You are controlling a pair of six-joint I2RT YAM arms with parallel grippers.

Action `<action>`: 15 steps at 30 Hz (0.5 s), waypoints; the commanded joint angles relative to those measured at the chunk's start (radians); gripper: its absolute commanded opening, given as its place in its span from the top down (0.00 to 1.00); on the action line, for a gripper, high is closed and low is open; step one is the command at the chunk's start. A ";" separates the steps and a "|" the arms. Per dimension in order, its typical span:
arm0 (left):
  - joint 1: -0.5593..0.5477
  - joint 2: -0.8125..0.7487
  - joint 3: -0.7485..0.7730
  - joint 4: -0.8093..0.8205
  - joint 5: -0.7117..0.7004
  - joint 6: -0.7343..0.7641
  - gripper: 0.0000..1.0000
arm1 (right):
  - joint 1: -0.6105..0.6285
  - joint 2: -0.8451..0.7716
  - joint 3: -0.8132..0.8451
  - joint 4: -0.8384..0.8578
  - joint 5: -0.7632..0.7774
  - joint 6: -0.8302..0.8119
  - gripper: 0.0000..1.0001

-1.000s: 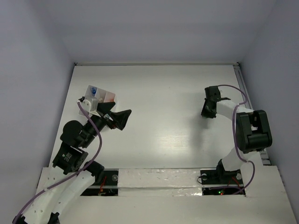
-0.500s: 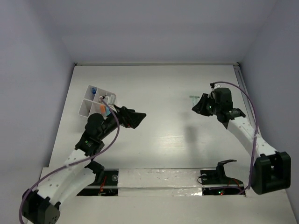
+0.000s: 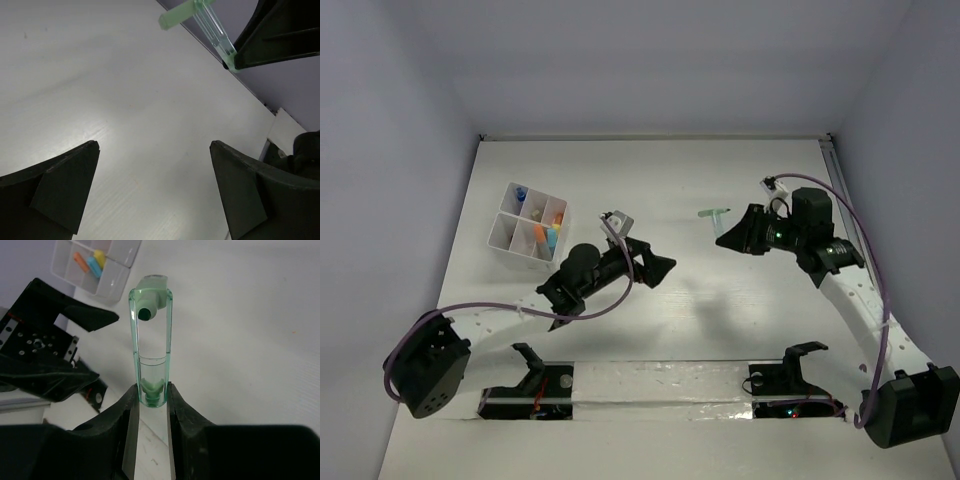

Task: Sort the stationery into containers
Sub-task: Pick up the pen from the center of the board, then close the pen cap on the pen.

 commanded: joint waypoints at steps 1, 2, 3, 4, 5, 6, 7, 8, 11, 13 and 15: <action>-0.021 0.000 0.052 0.184 -0.044 0.141 0.10 | 0.009 -0.015 0.053 -0.024 -0.173 0.038 0.95; -0.037 0.003 0.055 0.186 -0.053 0.173 0.25 | 0.009 -0.014 0.055 -0.024 -0.189 0.045 0.96; -0.038 0.002 0.061 0.187 -0.061 0.189 0.29 | 0.009 -0.014 0.055 -0.026 -0.201 0.049 0.96; -0.063 0.003 0.064 0.192 -0.098 0.206 0.31 | 0.009 -0.018 0.057 -0.024 -0.221 0.058 0.96; -0.064 0.003 0.066 0.193 -0.122 0.223 0.33 | 0.009 -0.021 0.057 -0.026 -0.234 0.062 0.96; -0.074 0.006 0.072 0.190 -0.138 0.250 0.33 | 0.009 -0.023 0.058 -0.027 -0.246 0.066 0.96; -0.074 0.006 0.081 0.190 -0.141 0.264 0.32 | 0.009 -0.021 0.061 -0.030 -0.269 0.068 0.96; -0.083 0.009 0.084 0.193 -0.142 0.276 0.31 | 0.009 -0.021 0.061 -0.032 -0.277 0.072 0.97; -0.094 0.022 0.115 0.181 -0.130 0.322 0.31 | 0.018 -0.021 0.061 -0.041 -0.293 0.071 0.97; -0.106 0.032 0.138 0.171 -0.113 0.344 0.31 | 0.018 -0.026 0.055 -0.034 -0.315 0.074 0.97; -0.117 0.052 0.153 0.158 -0.112 0.352 0.33 | 0.018 -0.032 0.043 -0.026 -0.323 0.078 0.97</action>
